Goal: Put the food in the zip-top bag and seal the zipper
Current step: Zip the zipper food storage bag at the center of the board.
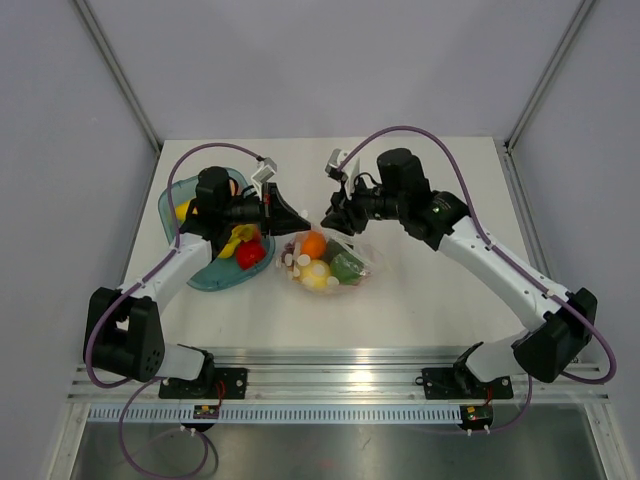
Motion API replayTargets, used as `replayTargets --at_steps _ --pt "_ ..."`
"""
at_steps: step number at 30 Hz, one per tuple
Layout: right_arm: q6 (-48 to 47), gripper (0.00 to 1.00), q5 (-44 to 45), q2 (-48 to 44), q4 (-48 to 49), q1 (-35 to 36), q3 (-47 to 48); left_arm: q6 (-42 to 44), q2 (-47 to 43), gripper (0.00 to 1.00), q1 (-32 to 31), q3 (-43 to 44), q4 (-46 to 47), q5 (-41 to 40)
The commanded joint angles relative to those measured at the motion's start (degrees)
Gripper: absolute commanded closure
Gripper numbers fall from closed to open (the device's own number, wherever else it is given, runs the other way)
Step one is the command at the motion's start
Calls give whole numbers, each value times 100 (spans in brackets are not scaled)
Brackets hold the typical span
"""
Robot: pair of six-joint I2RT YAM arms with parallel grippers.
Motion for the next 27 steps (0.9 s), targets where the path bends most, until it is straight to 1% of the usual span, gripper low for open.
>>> replayTargets --at_steps 1,2,3,4,5,6,7,9,12,17,19,22,23,27 --pt "671 62 75 208 156 -47 672 44 -142 100 -22 209 280 82" --pt "1187 61 232 287 192 -38 769 97 -142 100 -22 209 254 91" --pt "1287 59 243 392 62 -47 1109 115 -142 100 -22 218 219 73" --pt "1306 59 182 689 -157 -47 1347 124 -159 100 -22 227 183 82" --pt "1263 58 -45 866 -595 -47 1794 132 -168 100 -22 227 183 82" --pt "1210 56 -178 1181 -790 -47 1981 132 -168 100 -22 227 183 82" --pt "1157 54 -318 1306 -940 -47 2131 132 -185 100 -22 227 174 91" --pt "1183 52 -583 1482 -1082 -38 2316 141 -212 100 -22 244 157 82" --pt "1209 48 -838 1667 -1065 -47 2343 264 -256 100 -22 297 -88 47" --pt "1165 47 -1233 1808 -1223 -47 2378 335 -335 100 -22 288 -124 3" --pt "1174 48 -1278 1826 -1214 -47 2352 326 -335 100 -22 315 -133 20" --pt "1209 57 -1331 1843 -1162 -47 2290 343 -344 100 -22 315 -125 21" --pt "1218 62 -1331 1835 -1135 -38 2264 343 -335 100 -22 315 -133 29" --pt "1288 64 -1339 1747 -960 -38 2194 352 -318 100 -22 315 -159 38"
